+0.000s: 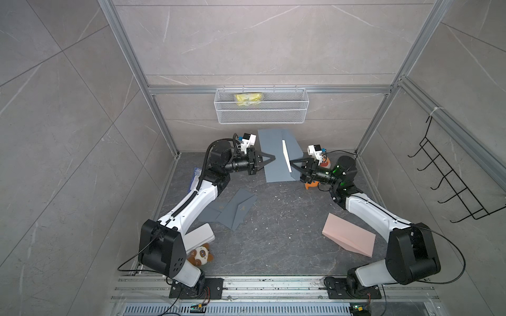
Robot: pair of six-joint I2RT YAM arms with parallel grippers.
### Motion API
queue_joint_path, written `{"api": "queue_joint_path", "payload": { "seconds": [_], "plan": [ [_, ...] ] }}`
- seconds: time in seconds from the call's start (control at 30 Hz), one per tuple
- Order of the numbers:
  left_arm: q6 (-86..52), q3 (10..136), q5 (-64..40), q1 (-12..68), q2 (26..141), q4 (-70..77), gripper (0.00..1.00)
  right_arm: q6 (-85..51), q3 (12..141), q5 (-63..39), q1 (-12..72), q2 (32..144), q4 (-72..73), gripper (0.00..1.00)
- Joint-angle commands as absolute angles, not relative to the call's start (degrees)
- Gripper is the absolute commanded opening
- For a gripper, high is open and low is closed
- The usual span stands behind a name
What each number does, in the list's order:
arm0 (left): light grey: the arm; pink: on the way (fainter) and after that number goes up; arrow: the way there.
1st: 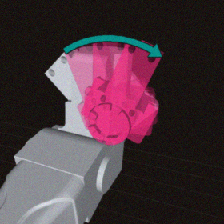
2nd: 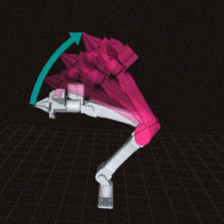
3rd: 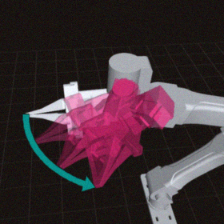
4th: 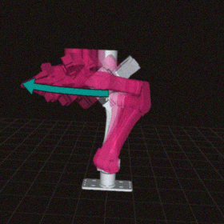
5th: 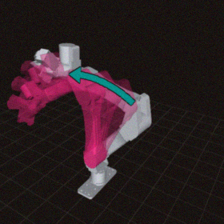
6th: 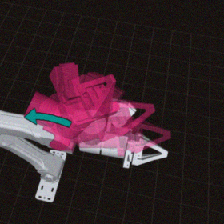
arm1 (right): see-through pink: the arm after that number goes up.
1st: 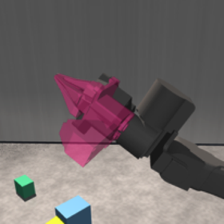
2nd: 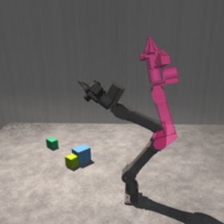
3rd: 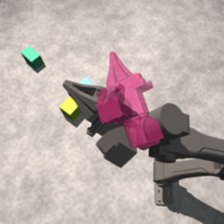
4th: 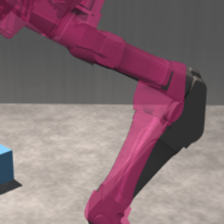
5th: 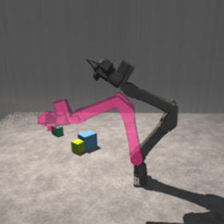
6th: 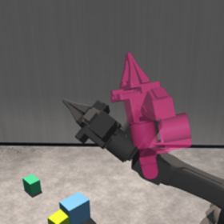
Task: Take the letter paper out of the envelope
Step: Pick up the envelope from the envelope.
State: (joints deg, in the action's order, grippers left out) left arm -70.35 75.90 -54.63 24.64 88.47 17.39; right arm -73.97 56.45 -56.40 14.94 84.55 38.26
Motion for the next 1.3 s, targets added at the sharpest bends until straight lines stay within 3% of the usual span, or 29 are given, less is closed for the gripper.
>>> {"api": "queue_joint_path", "payload": {
  "seconds": [0.0,0.47,0.83,0.93,1.1,1.27],
  "plan": [
    [-70.9,78.7,-56.9,24.7,88.6,21.1,0.0,-74.3,55.6,-57.6,15.8,85.1,40.5,0.6],
    [-68.4,80.2,-59.4,24.6,90.9,18.1,0.0,-79.0,55.5,-60.2,16.2,84.9,44.6,0.55],
    [-68.5,80.8,-59.9,24.6,92.2,18.3,0.0,-80.6,56.4,-60.8,16.3,85.5,44.8,0.43],
    [-68.3,80.8,-59.8,24.6,92.3,18.2,0.0,-80.9,56.4,-60.6,16.4,85.6,44.7,0.35],
    [-67.9,80.6,-59.8,24.6,92.4,17.6,0.0,-81.8,56.9,-60.2,16.6,85.9,45.3,0.14],
    [-67.1,80.7,-59.3,24.6,92.4,16.4,0.0,-83.2,57.0,-59.8,16.7,86.3,46.9,0.07]
  ]
}}
